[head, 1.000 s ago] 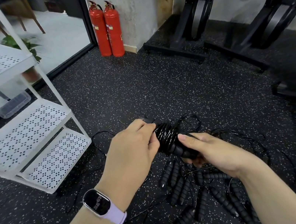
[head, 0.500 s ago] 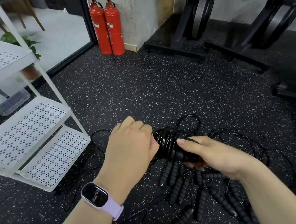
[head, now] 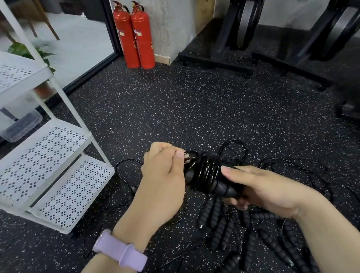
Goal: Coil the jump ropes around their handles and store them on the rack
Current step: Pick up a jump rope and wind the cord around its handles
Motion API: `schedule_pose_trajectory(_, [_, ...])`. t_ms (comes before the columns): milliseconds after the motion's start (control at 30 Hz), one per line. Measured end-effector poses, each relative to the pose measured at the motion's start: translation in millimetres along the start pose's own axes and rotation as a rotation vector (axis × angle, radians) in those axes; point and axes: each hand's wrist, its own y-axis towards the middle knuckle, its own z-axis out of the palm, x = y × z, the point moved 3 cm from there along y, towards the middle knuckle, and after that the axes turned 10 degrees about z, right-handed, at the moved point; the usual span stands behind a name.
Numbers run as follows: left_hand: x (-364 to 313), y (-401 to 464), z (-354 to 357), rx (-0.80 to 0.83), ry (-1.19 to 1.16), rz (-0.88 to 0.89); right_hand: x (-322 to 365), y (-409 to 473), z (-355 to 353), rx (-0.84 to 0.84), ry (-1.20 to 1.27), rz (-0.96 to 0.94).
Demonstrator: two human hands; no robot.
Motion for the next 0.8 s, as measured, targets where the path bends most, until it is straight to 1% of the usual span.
schedule_pose_trajectory(100, [-3,-2,-3,-0.033,-0.198,-0.038,0,0,-1,0.016,0.043,-0.017])
schedule_pose_trajectory(167, [-7,-2,-6,0.012,-0.198,0.012,0,0,-1,0.028,0.072,-0.029])
schedule_pose_trajectory(267, [-12,-5,-5,0.053,0.002,0.115,1,0,-1,0.028,0.077,-0.039])
schedule_pose_trajectory(400, [-17,-10,-4,-0.068,0.351,0.398,4,-1,0,0.029,0.092,-0.052])
schedule_pose_trajectory(467, [-17,-10,-5,-0.102,0.443,0.468,4,-1,1,0.031,0.078,-0.056])
schedule_pose_trajectory(567, [-18,-12,-2,-0.172,0.511,0.54,5,-1,0,0.017,0.084,-0.049])
schedule_pose_trajectory(700, [-22,-15,1,-0.308,0.477,0.595,6,-4,1,0.02,0.097,-0.058])
schedule_pose_trajectory(800, [-21,-15,3,-0.297,0.513,0.633,6,-5,-1,-0.011,0.077,-0.036])
